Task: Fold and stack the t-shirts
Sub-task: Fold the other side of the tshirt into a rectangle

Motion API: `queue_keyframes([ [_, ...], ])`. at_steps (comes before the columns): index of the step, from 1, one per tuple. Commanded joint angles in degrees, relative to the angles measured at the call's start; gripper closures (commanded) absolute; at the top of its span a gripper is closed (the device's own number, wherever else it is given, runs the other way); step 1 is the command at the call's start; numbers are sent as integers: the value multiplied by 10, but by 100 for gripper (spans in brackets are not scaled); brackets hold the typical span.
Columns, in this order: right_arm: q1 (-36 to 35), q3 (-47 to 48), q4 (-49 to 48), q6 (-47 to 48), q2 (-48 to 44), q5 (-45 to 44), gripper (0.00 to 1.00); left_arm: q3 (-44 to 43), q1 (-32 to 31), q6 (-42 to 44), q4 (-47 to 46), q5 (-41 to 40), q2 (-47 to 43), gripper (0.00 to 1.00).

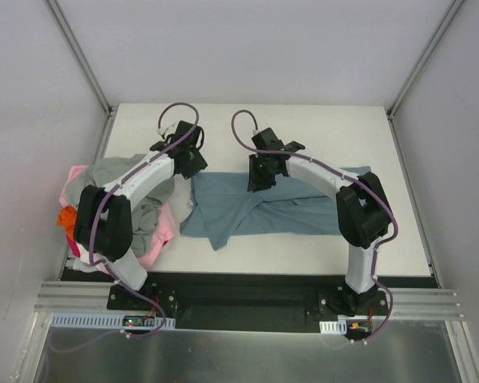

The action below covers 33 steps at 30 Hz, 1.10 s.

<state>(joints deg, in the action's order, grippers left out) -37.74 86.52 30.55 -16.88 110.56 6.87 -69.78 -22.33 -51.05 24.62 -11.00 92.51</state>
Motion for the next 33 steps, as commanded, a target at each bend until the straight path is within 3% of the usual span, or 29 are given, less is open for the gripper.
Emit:
queue_keyframes([
  [1,10,12,25,24,4,-22,75,-77,26,94,2,-45,71,64],
  [7,23,15,47,38,28,-42,76,-148,41,173,5,-39,151,65],
  [15,47,15,61,48,36,-46,76,-143,32,227,6,-8,183,68],
  [19,52,16,64,50,37,-50,75,-132,31,231,5,-24,184,78],
  [23,55,14,68,53,39,-54,76,-123,32,230,5,-42,185,81],
  [28,58,-1,69,52,36,-62,76,-109,34,222,6,-59,180,97],
  [33,61,-7,75,48,36,-65,76,-104,36,216,5,-59,163,100],
])
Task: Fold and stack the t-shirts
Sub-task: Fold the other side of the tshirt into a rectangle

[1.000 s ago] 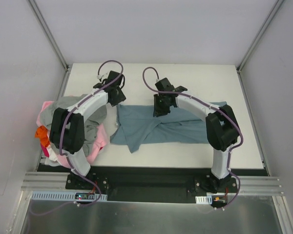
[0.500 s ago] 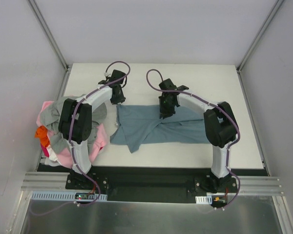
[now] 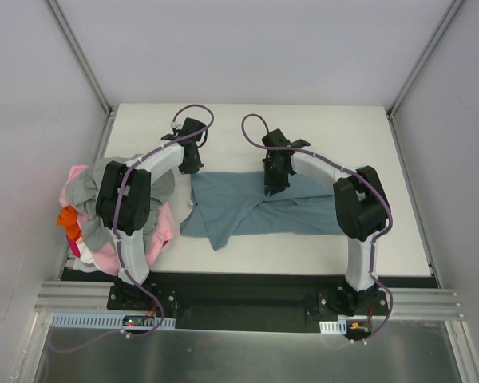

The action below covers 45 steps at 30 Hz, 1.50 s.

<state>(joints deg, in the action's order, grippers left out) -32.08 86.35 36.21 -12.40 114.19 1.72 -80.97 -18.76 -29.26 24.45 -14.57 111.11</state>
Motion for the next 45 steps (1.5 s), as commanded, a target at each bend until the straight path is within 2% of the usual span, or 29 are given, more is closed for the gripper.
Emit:
queue_keyframes([
  [1,4,-6,20,2,0,-13,76,11,2,-4,7,-25,-27,100],
  [10,9,-15,23,-3,2,-38,76,45,23,-48,7,-42,-78,100],
  [14,8,-24,21,-6,2,-42,77,51,30,-63,6,-71,-65,100],
  [23,8,-28,20,-3,-20,-26,76,20,36,-43,5,-57,-47,99],
  [24,9,-23,22,0,-32,-22,74,4,36,-24,6,-48,-50,96],
  [25,9,-9,24,3,-39,-1,71,-2,36,-16,7,-41,-54,83],
  [29,9,46,47,16,-69,37,56,-23,35,10,10,-12,-123,49],
  [30,8,54,62,14,-76,41,53,-17,33,6,13,1,-142,42],
  [31,10,58,65,13,-93,50,50,-9,30,-2,17,27,-163,41],
  [35,14,38,67,-9,-152,76,46,80,-26,-61,20,65,-306,39],
  [36,13,24,71,-19,-162,79,45,126,-68,-94,21,67,-330,38],
  [38,15,6,76,-28,-193,85,45,179,-110,-142,27,76,-399,40],
  [39,15,-12,83,-32,-206,82,45,238,-132,-205,27,81,-423,43],
  [40,15,-25,86,-41,-217,75,45,269,-167,-237,29,82,-446,44],
  [43,18,-74,91,-56,-260,54,45,385,-221,-362,33,70,-531,50],
  [45,17,-98,90,-61,-287,45,45,445,-225,-421,33,60,-578,50],
])
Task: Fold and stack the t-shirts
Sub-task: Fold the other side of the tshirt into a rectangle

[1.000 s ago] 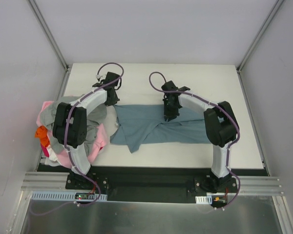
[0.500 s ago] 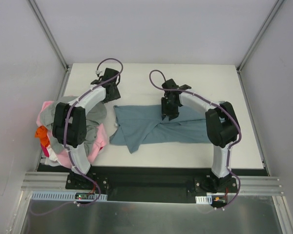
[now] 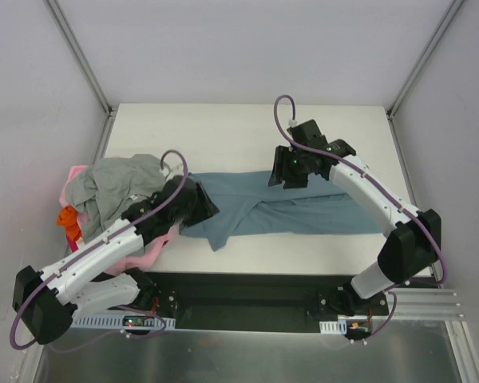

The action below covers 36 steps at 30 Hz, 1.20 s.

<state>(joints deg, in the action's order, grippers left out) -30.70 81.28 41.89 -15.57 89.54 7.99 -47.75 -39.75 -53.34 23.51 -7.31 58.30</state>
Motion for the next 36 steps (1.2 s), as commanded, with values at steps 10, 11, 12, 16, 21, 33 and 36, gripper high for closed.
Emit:
queue_keyframes([
  [10,3,-76,65,-32,-83,-60,45,165,-124,-359,26,-53,37,48],
  [11,3,-74,71,-29,-85,-65,45,168,-125,-365,22,-54,42,48],
  [12,4,-73,75,-24,-88,-69,45,169,-128,-368,20,-56,44,48],
  [16,5,-72,83,-10,-93,-76,44,182,-134,-395,18,-70,53,53],
  [21,6,-77,84,-10,-95,-76,45,160,-135,-379,2,-75,98,57],
  [33,-52,-116,16,-59,-94,-12,46,143,-136,-376,-22,-81,116,100],
  [36,-67,-119,1,-75,-80,-3,47,130,-135,-356,-22,-104,82,100],
])
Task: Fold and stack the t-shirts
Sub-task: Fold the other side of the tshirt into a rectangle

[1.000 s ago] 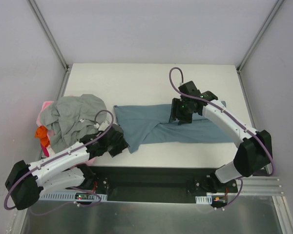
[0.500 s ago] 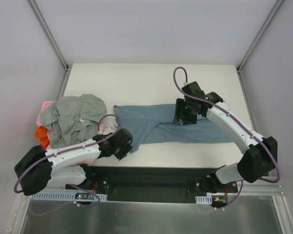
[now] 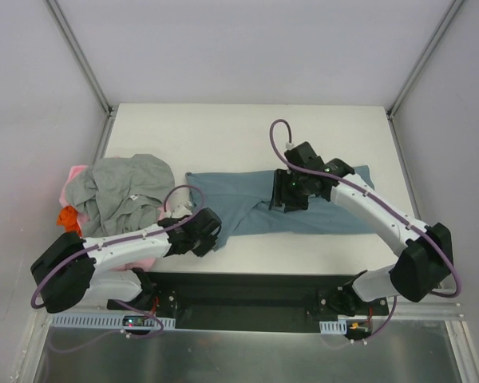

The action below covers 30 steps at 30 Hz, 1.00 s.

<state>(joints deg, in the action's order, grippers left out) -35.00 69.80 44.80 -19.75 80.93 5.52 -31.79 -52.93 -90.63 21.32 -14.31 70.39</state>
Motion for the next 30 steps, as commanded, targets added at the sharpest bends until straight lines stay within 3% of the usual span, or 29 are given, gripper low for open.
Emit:
queue_keyframes([
  [1,-28,-6,-36,-35,9,22,47,-41,-2,36,3,-54,-50,100],
  [7,-32,-12,-46,-42,11,12,47,-101,42,116,8,-70,-56,100],
  [9,-32,-12,-47,-46,9,11,47,-113,61,128,21,-29,-40,100],
  [10,-32,-12,-45,-47,8,10,47,-110,66,119,27,-15,-40,95],
  [12,-32,-18,-45,-49,2,2,46,-98,56,109,28,-1,-48,60],
  [13,-32,-19,-40,-49,2,-3,46,-87,42,105,28,0,-50,58],
  [19,-32,-16,-27,-42,16,-5,46,-83,7,164,35,17,-34,55],
  [24,-33,-20,-23,-38,13,-8,46,-47,1,121,42,2,-26,44],
  [30,-32,-30,-16,-37,4,-16,46,-45,0,117,42,10,9,45],
])
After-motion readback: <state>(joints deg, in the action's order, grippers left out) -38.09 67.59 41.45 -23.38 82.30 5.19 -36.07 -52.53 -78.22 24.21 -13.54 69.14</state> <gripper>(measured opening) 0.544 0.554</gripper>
